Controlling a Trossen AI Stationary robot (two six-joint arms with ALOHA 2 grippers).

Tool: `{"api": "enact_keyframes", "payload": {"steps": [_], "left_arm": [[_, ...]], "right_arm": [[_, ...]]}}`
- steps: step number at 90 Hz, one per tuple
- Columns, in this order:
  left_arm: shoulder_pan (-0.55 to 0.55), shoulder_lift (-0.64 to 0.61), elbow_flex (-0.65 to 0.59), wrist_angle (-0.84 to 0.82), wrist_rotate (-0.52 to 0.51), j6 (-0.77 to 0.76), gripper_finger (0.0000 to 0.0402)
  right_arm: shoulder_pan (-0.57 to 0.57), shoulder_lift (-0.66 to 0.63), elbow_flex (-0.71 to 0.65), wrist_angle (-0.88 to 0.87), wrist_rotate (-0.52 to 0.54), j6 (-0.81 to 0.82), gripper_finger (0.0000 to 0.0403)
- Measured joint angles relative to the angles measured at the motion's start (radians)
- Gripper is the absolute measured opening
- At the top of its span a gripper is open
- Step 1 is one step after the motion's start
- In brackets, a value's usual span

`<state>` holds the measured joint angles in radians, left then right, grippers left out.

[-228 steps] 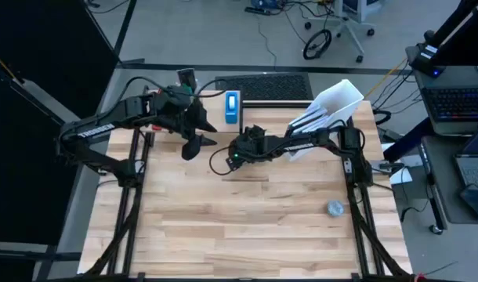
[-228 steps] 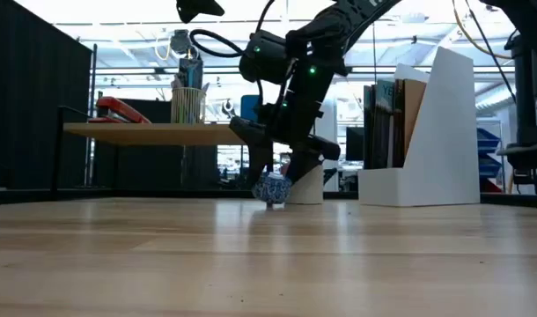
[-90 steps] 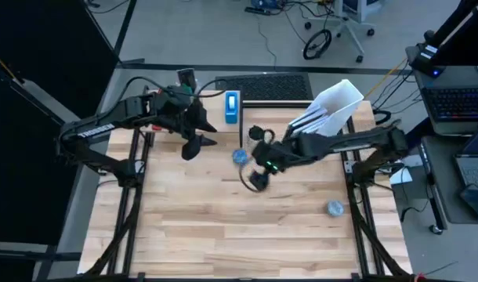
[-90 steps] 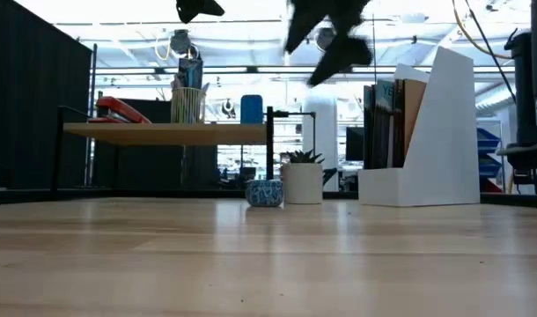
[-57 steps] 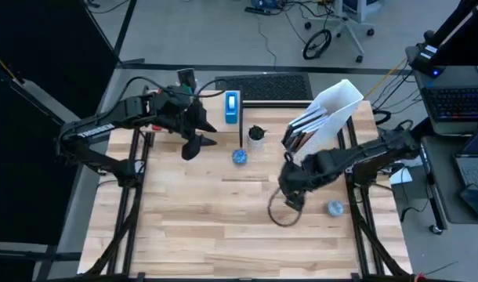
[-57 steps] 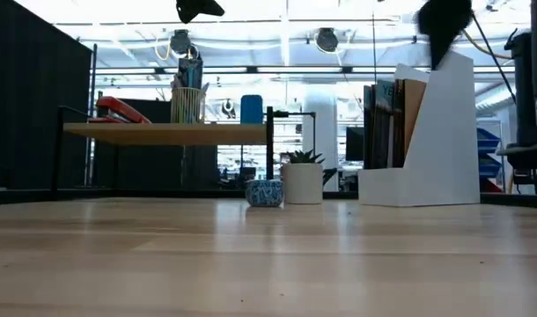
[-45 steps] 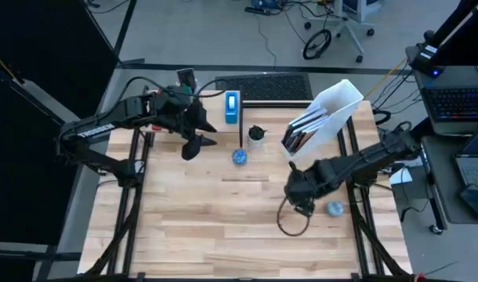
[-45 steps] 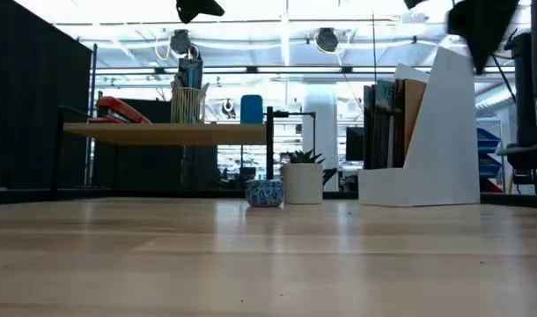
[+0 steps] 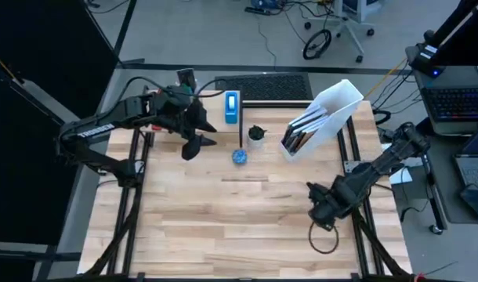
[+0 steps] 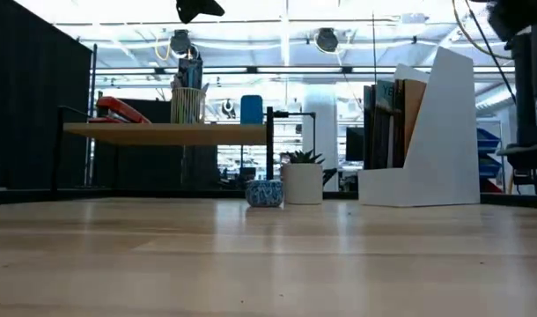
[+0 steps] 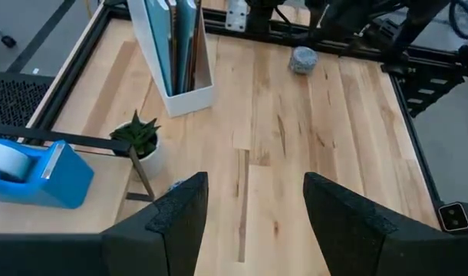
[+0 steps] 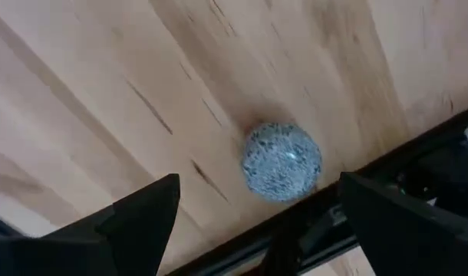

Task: Stock shelves
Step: Put the white scented candle to the bottom left of the shelf

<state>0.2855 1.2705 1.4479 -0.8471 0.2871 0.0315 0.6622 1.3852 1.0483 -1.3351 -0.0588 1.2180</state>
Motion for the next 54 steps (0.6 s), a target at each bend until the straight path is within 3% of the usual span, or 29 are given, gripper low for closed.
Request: {"api": "enact_keyframes", "payload": {"steps": [54], "left_arm": [[0.0,0.0,0.0,0.0,-0.002,-0.019,0.02]], "right_arm": [[0.188,-0.051,-0.081,0.047,0.063,0.106,0.0338]]}}
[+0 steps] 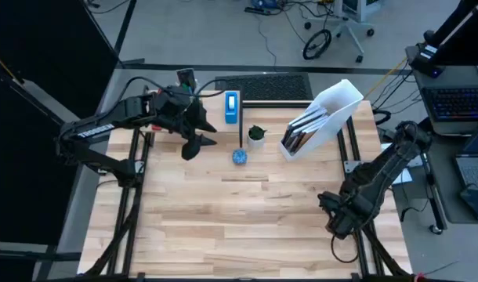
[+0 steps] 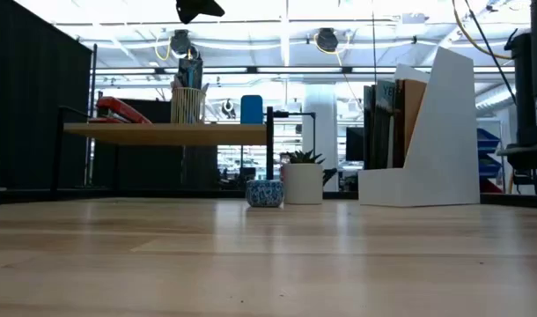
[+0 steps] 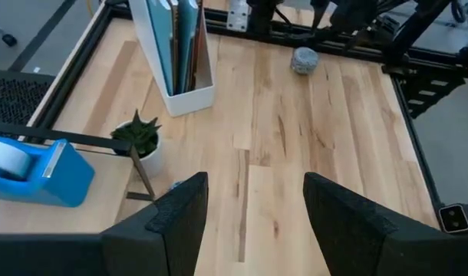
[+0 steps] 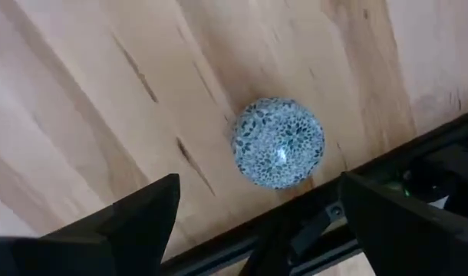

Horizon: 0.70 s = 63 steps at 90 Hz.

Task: Stock shelves
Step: Put the white scented candle to the bottom left of the shelf

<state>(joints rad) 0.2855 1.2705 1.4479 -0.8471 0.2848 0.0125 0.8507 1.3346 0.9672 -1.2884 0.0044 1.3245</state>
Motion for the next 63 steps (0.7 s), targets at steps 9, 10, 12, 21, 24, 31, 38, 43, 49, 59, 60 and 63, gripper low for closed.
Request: {"api": "enact_keyframes", "payload": {"steps": [9,10,12,21,24,31,38,43,49,59,60,63], "left_arm": [[0.0,0.0,0.0,0.0,-0.001,-0.006,0.02],[0.0,0.0,0.0,0.0,-0.001,-0.006,0.02],[0.0,0.0,0.0,0.0,-0.002,-0.007,0.02],[0.0,0.0,0.0,0.0,-0.002,-0.007,0.02],[0.0,0.0,0.0,0.0,-0.002,-0.007,0.02],[0.0,0.0,0.0,0.0,-0.002,-0.007,0.02],[0.0,0.0,0.0,0.0,-0.002,-0.007,0.02],[0.0,0.0,0.0,0.0,-0.002,-0.007,0.02],[0.0,0.0,0.0,0.0,-0.002,-0.007,0.02],[0.0,0.0,0.0,0.0,-0.002,-0.007,0.02],[0.0,0.0,0.0,0.0,-0.002,-0.006,0.02],[0.0,0.0,0.0,0.0,-0.002,-0.007,0.02]], "right_arm": [[0.01,0.0,0.0,-0.004,0.0,0.032,0.0345],[0.011,0.0,0.0,-0.005,0.0,0.036,0.0346],[0.014,0.0,0.0,-0.01,0.001,0.042,0.0349],[0.022,0.0,-0.005,-0.023,0.0,0.052,0.0368],[0.025,0.0,-0.008,-0.023,0.0,0.051,0.0375],[0.03,0.0,-0.013,-0.017,0.0,0.051,0.0391],[0.03,0.0,-0.02,-0.018,-0.002,0.052,0.0397],[0.029,0.0,-0.022,-0.025,-0.002,0.052,0.0397],[0.028,0.0,-0.029,-0.025,0.0,0.051,0.0398],[0.028,0.0,-0.033,-0.026,0.039,0.023,0.0398],[0.028,0.0,-0.033,-0.025,0.044,0.02,0.0397],[0.028,0.0,-0.033,-0.026,0.058,0.017,0.0396]]}}
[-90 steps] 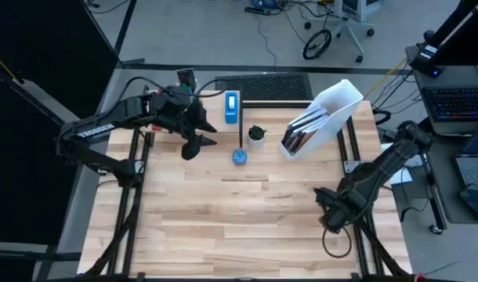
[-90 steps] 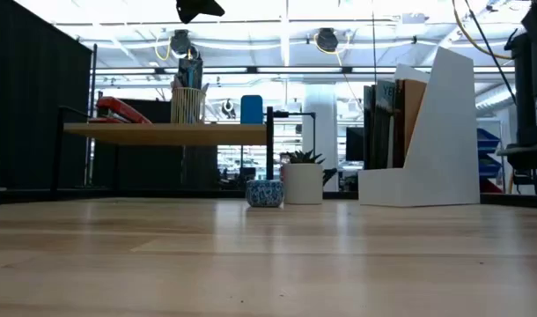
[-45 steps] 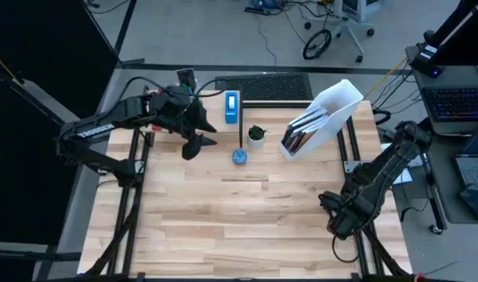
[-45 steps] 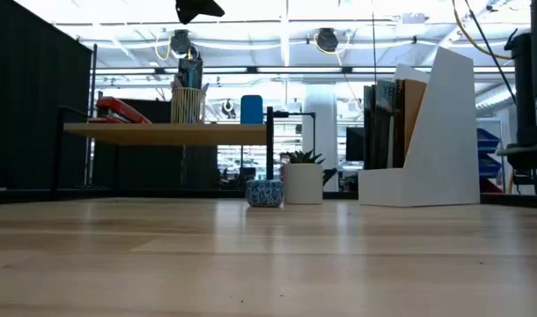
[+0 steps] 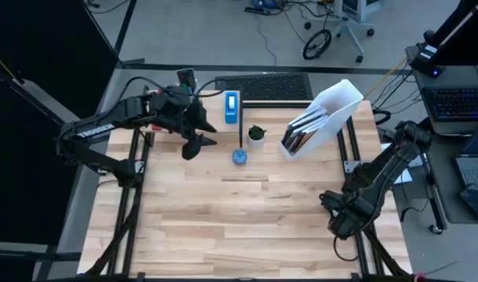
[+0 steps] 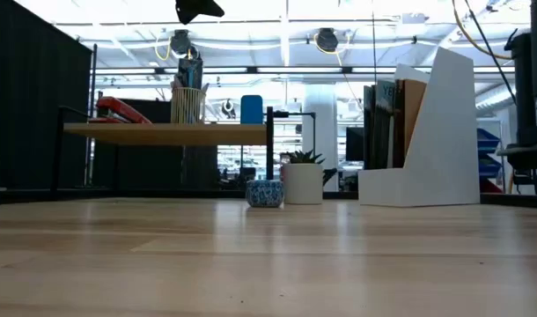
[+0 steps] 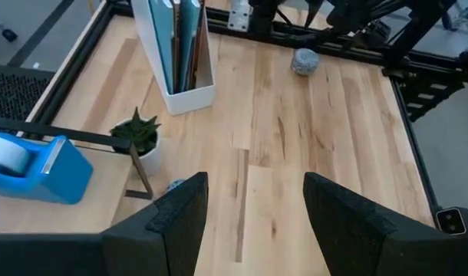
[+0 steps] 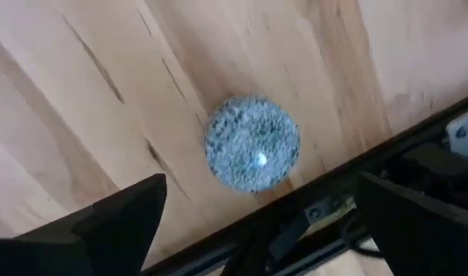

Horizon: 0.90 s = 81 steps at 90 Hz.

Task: Stock shelves
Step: Put the white scented candle to the bottom left of the shelf

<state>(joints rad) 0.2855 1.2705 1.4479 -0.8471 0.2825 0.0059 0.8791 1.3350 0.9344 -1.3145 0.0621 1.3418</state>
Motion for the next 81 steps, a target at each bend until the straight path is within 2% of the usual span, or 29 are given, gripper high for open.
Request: {"api": "enact_keyframes", "payload": {"steps": [32,52,81], "left_arm": [[0.0,0.0,0.0,0.0,0.0,0.0,0.02],[0.0,0.0,0.0,0.0,0.0,0.0,0.02],[0.0,0.007,0.0,0.0,0.0,0.001,0.02]], "right_arm": [[0.0,0.0,-0.004,-0.001,0.021,-0.019,0.0392],[0.0,0.0,-0.108,0.138,0.017,0.008,0.0392],[0.0,0.0,-0.19,0.146,0.016,0.034,0.0391]]}}
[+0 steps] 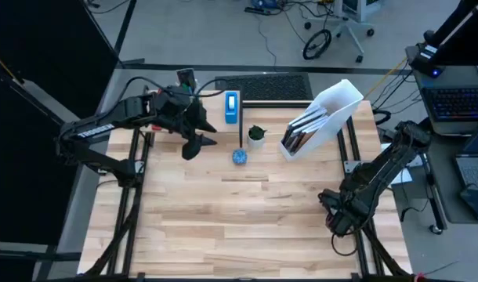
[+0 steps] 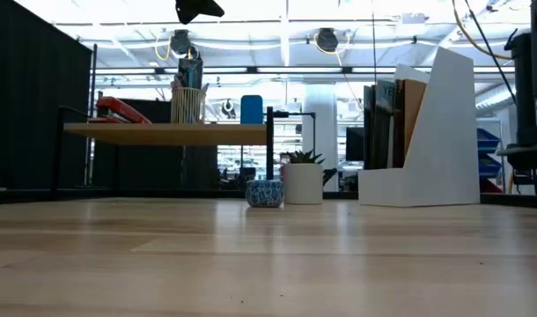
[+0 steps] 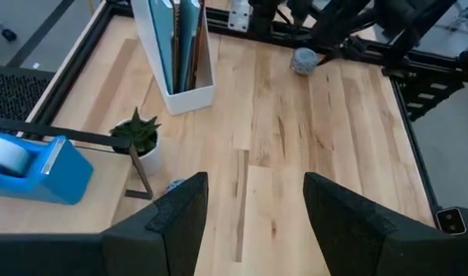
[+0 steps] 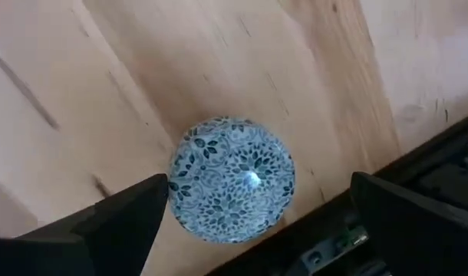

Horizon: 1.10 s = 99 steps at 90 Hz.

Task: Stock shelves
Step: Put the white scented candle to the bottom left of the shelf

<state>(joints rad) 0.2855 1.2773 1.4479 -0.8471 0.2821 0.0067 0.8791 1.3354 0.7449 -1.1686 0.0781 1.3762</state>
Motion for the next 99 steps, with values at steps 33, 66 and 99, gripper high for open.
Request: {"api": "enact_keyframes", "payload": {"steps": [33,66,99], "left_arm": [[0.0,0.042,0.001,-0.005,0.0,0.0,0.02],[0.0,0.036,0.001,0.0,0.0,0.0,0.02],[0.0,0.032,0.001,-0.006,0.0,0.0,0.02]], "right_arm": [[-0.001,0.0,-0.119,0.253,-0.023,0.035,0.0391],[-0.008,0.0,-0.169,0.442,-0.063,0.096,0.0288],[-0.141,-0.001,-0.169,0.591,-0.078,0.095,0.0271]]}}
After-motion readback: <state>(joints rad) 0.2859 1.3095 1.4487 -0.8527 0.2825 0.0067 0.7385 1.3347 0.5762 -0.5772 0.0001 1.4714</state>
